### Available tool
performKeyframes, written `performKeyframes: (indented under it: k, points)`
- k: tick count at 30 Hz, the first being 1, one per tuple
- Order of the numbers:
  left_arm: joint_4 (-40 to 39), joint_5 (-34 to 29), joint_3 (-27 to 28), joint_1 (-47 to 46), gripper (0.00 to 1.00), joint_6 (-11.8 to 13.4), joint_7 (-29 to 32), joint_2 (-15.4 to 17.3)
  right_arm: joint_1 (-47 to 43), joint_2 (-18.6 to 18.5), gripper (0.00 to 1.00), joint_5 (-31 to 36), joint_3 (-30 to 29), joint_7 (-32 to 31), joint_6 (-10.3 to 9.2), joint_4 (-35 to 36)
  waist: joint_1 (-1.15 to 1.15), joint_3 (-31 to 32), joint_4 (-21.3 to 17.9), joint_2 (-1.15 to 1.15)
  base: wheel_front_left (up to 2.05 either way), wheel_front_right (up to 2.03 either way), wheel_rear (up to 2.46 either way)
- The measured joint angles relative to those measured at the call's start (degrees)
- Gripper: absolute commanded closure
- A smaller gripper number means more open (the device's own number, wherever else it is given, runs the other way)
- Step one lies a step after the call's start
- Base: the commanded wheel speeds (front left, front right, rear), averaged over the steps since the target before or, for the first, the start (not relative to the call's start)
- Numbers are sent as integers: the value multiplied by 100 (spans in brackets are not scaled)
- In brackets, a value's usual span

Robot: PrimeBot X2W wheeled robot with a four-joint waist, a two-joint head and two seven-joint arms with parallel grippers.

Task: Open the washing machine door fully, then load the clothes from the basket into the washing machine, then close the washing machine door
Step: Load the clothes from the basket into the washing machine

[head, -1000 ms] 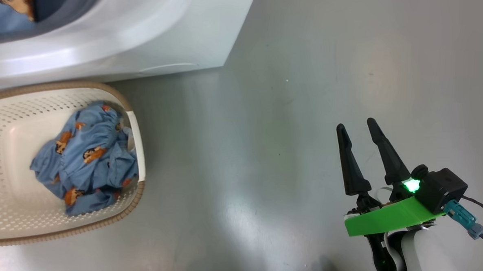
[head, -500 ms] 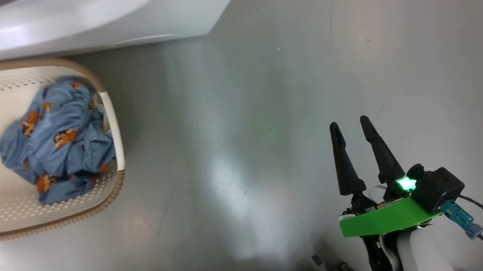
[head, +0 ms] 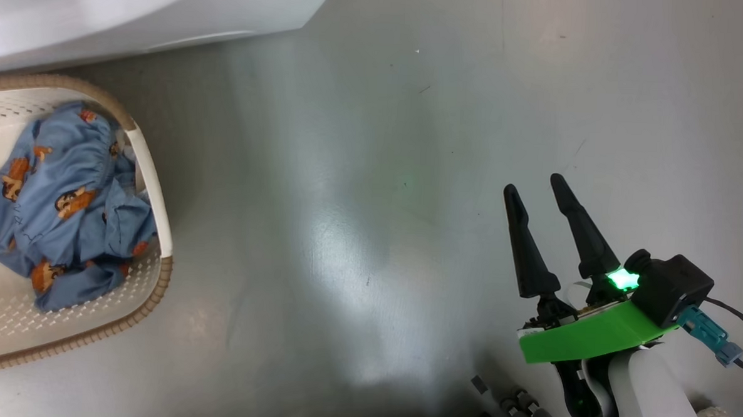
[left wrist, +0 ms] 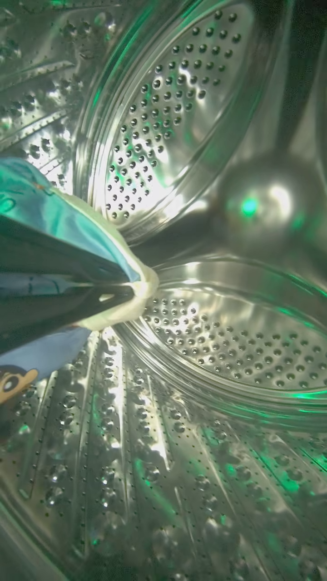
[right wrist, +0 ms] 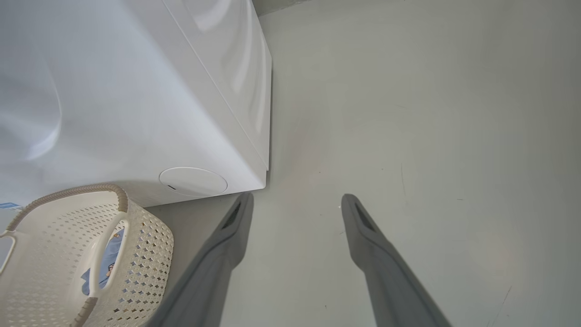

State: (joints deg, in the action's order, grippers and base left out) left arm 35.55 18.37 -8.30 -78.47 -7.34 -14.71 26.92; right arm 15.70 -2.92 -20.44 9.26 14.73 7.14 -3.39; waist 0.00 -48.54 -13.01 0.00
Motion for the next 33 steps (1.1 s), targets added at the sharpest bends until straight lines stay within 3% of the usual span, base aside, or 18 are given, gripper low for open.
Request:
performKeyframes:
  k: [2, 3, 4, 5, 19, 33]
  points:
    - [214, 75, -63, 16, 100, 0, 0, -31, 19, 0, 0, -4, 26, 0, 0, -18, 0, 15, 9, 0, 0, 0, 0]
    - [301, 129, -110, 19, 92, 0, 0, -51, 43, 0, 0, -19, 33, 0, 0, -23, 0, 27, 15, 0, 0, 0, 0]
    - [378, 162, -171, 18, 4, 0, 0, -57, 68, 0, 0, -31, 36, 0, 0, -35, 0, 37, 22, 0, 0, 0, 0]
    - [470, 223, -211, 15, 0, 0, 0, -63, 73, 0, 0, -34, 35, 0, 0, -41, 0, 47, 31, 0, 0, 0, 0]
    - [749, 577, -519, 279, 0, 0, 0, -176, 137, -1, 0, -32, -79, 0, 0, -143, 0, 343, 223, 0, 0, 0, 0]
    - [421, 666, -110, 1383, 0, 0, 0, -542, 124, -3, 0, 210, -276, 0, 0, -294, 0, 947, 492, 0, 0, 0, 0]
